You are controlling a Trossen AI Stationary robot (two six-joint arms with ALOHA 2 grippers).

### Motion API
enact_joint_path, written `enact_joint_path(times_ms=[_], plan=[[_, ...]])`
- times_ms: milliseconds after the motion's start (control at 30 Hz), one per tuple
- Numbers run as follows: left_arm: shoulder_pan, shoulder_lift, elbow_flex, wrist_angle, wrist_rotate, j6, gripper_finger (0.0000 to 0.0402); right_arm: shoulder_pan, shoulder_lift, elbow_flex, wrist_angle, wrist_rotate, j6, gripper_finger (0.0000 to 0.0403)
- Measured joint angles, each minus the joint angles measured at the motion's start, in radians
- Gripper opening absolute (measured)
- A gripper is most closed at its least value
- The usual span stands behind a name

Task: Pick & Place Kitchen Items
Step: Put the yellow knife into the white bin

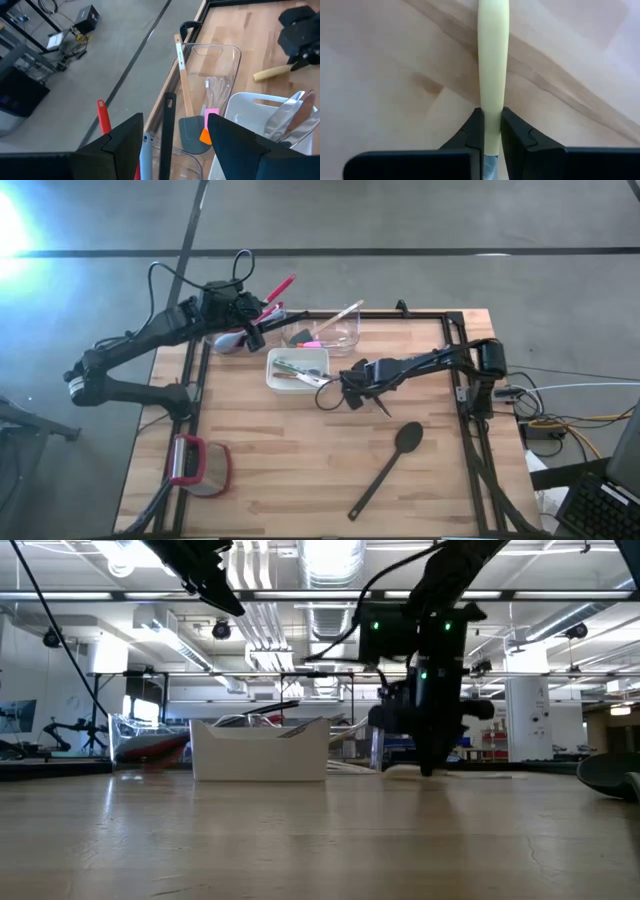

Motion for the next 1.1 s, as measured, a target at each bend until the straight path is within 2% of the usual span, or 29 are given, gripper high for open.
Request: enact_joint_path(times_ms=[233,333,533,633,833,1100], plan=[[0.0,0.0,0.0,-0.016,0.003,-0.024,0.0227,0.033,-0.147,0.003,-0.111,-0.005,-0.078,0.0028],[0.0,0.0,0.0,-0.015,0.014,-0.04,0.0227,0.048,-0.223,0.004,-0.116,-0.048,-0.158,0.0028],[-0.005,0.027,0.0,-0.008,0.181,-0.04,0.0227,0.067,-0.35,0.013,-0.121,-0.198,-0.339,0.0028],[-0.021,0.072,0.001,-0.005,0.242,-0.025,0.0227,0.067,-0.385,0.048,-0.168,-0.255,-0.374,0.0028],[-0.103,0.197,0.028,-0.006,0.307,0.036,0.0227,0.066,-0.353,0.221,-0.414,-0.251,-0.429,0.0028],[-0.259,0.349,0.157,0.013,0.308,0.103,0.0227,0.066,-0.204,0.427,-0.556,-0.22,-0.569,0.0028]])
